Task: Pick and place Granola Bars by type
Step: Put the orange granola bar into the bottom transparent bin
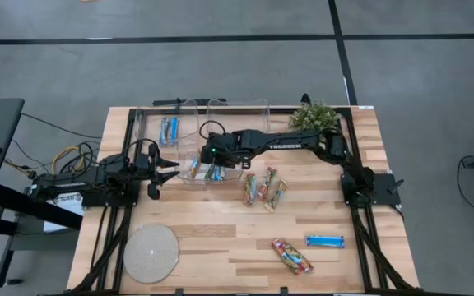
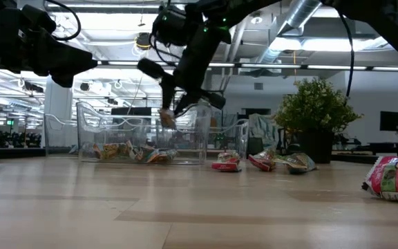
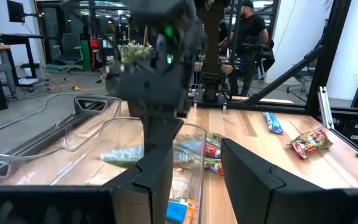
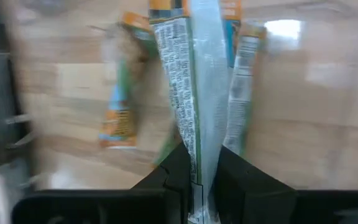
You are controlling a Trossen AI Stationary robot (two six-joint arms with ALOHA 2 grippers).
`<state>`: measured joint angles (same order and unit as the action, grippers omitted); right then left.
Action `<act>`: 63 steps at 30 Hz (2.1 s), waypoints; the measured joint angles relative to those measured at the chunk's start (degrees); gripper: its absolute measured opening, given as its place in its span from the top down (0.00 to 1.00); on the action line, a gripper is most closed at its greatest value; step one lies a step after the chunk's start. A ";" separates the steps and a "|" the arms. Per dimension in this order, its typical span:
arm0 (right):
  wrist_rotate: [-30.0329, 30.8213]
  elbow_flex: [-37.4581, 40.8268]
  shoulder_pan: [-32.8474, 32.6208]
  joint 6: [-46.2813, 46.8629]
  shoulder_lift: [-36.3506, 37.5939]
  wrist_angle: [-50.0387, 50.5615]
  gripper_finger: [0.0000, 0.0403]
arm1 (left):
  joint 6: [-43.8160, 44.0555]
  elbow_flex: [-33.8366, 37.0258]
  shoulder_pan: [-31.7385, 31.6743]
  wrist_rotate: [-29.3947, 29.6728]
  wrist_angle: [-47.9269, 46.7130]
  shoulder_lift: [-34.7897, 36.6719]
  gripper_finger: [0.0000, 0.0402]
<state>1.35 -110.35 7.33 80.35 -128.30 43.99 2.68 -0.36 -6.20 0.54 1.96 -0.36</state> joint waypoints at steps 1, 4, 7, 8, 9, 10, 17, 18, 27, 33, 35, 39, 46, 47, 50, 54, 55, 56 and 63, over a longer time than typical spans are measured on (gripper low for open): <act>-0.09 0.13 0.01 0.26 -0.10 0.44 0.89 | -0.02 0.00 0.01 0.03 0.00 0.00 0.68; -0.07 -0.06 -0.06 0.04 -0.30 -0.61 0.89 | 0.00 0.00 0.02 0.02 0.00 0.00 0.68; 0.06 -0.02 -0.20 -2.04 -0.50 -0.28 0.89 | -0.02 0.00 0.00 0.07 0.00 0.00 0.68; 0.06 0.00 -0.20 -2.09 -0.50 -0.26 0.89 | 0.00 0.00 0.00 0.07 0.00 0.00 0.68; 0.08 0.00 -0.20 -2.01 -0.50 -0.32 0.89 | 0.00 0.00 0.00 0.12 0.00 0.00 0.68; 0.08 0.00 -0.22 -1.70 -0.50 -0.33 0.89 | -0.01 0.00 0.02 0.16 0.00 0.00 0.68; 0.10 0.00 -0.20 -0.81 -0.50 -0.29 0.85 | -0.02 0.00 0.01 0.17 0.00 0.00 0.68; 0.10 0.00 -0.20 -0.73 -0.50 -0.28 0.83 | 0.00 0.00 0.00 0.17 0.00 0.00 0.68; 0.16 0.00 -0.20 1.16 -0.50 -0.32 0.73 | -0.02 0.00 0.02 0.15 0.00 0.00 0.68; 0.24 0.00 -0.20 1.06 -0.50 -2.84 0.72 | 0.00 0.00 0.02 0.15 0.00 0.00 0.68; 0.24 0.02 -0.20 0.52 -0.46 -4.38 0.72 | 0.00 0.00 0.02 0.15 0.00 0.00 0.68; 0.24 0.03 -0.20 0.21 -0.32 -8.46 0.72 | 0.00 0.00 0.01 0.13 0.00 0.00 0.68; 0.23 -0.06 -0.20 -1.75 -0.32 -13.34 0.72 | -0.02 0.00 0.02 0.13 0.00 -0.02 0.68; 0.24 -0.28 -0.20 -1.84 -0.32 -13.17 0.72 | -0.02 0.00 0.00 0.13 0.00 0.00 0.68; 0.24 -0.86 -0.20 -2.34 -0.28 -13.21 0.72 | -0.01 0.00 0.00 0.13 0.00 0.00 0.68; 0.24 -2.15 -0.22 -4.70 -0.28 -12.58 0.72 | 0.00 0.00 0.00 0.13 0.00 0.00 0.68; 0.24 -2.70 -0.24 -5.72 -0.28 -12.43 0.72 | 0.00 0.00 0.02 0.11 0.00 0.00 0.68; 0.25 -3.30 -0.33 -6.71 -0.28 -12.06 0.72 | -0.02 0.00 0.02 0.11 0.00 0.00 0.68; 1.62 -6.84 -1.28 -17.17 1.00 -6.96 0.72 | 0.00 0.00 0.00 0.11 0.00 0.00 0.68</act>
<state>2.97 -117.19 6.05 63.19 -127.30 37.03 2.68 -0.36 -6.19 0.64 1.95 -0.36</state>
